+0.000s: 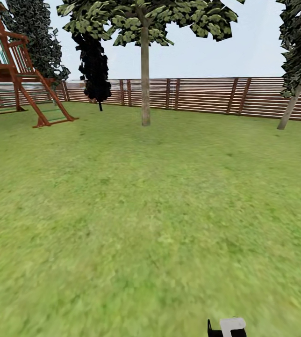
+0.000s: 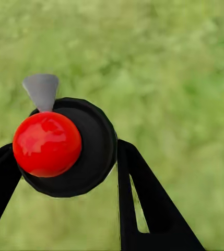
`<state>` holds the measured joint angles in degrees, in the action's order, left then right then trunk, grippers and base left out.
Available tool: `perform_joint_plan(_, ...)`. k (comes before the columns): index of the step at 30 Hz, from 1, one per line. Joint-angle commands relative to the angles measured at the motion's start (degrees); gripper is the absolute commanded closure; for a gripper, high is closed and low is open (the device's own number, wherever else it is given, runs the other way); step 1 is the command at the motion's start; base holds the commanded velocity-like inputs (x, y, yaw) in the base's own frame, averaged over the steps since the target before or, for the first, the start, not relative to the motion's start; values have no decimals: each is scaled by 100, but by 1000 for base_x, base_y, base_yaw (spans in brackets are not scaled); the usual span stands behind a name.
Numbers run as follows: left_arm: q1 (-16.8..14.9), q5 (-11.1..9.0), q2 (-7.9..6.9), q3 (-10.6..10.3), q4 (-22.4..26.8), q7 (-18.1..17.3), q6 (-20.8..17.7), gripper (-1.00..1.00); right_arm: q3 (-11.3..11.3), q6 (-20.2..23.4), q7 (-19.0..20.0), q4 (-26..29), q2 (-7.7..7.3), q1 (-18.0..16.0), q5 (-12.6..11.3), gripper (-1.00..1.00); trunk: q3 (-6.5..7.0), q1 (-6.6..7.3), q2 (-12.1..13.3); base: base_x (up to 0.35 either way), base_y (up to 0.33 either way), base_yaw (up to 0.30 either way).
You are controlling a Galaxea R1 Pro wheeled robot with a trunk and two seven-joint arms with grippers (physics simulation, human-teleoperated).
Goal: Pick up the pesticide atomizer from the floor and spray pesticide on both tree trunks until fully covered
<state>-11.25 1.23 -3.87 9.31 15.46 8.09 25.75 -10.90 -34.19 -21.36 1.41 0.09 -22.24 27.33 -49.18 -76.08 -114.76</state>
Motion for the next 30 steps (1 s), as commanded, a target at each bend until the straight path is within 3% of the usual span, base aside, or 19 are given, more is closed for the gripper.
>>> perform_joint_plan(1, 0, 0, 0, 0, 1, 0, 0, 100, 0, 0, 0, 0, 0, 0, 0, -100, 0, 0, 0, 344, 0, 0)
perform_joint_plan(30, 0, 8, 5, -8, 1, -3, 0, 100, 0, 0, 0, 0, 0, 0, 0, -100, 0, 0, 0, 344, 0, 0)
